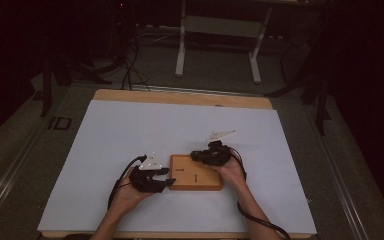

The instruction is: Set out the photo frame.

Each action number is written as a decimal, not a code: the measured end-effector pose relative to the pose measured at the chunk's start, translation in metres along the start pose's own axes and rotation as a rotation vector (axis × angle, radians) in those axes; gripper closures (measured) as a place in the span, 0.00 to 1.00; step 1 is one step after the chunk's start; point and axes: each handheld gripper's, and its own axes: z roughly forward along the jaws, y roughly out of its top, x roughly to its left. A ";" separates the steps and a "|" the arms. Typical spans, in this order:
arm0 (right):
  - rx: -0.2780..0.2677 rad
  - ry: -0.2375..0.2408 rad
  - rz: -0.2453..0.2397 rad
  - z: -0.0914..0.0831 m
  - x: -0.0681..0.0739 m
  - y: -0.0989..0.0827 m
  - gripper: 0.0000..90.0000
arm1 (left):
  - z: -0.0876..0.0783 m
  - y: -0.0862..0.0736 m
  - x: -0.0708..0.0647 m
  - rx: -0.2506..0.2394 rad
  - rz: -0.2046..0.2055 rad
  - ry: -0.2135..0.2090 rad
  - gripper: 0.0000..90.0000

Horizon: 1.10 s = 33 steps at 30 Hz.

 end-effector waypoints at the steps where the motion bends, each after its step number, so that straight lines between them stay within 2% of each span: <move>1: 0.004 0.001 0.004 0.000 0.000 0.000 0.92 | 0.000 0.000 0.000 0.002 0.003 0.001 0.58; 5: 0.014 0.011 0.006 0.000 -0.002 0.002 0.92 | 0.001 -0.001 0.001 0.003 0.013 0.001 0.55; 14: 0.029 0.029 0.041 0.001 -0.006 0.005 0.92 | 0.000 -0.001 -0.003 -0.018 0.048 0.004 0.50; 23: 0.047 0.044 0.083 0.002 -0.011 0.010 0.92 | 0.001 -0.001 -0.005 -0.018 0.075 0.009 0.46; 27: 0.052 0.052 0.101 0.003 -0.013 0.011 0.92 | 0.003 -0.001 -0.006 0.000 0.072 0.011 0.44; 33: 0.061 0.061 0.122 0.004 -0.016 0.013 0.92 | 0.007 -0.001 -0.008 0.029 0.091 0.051 0.40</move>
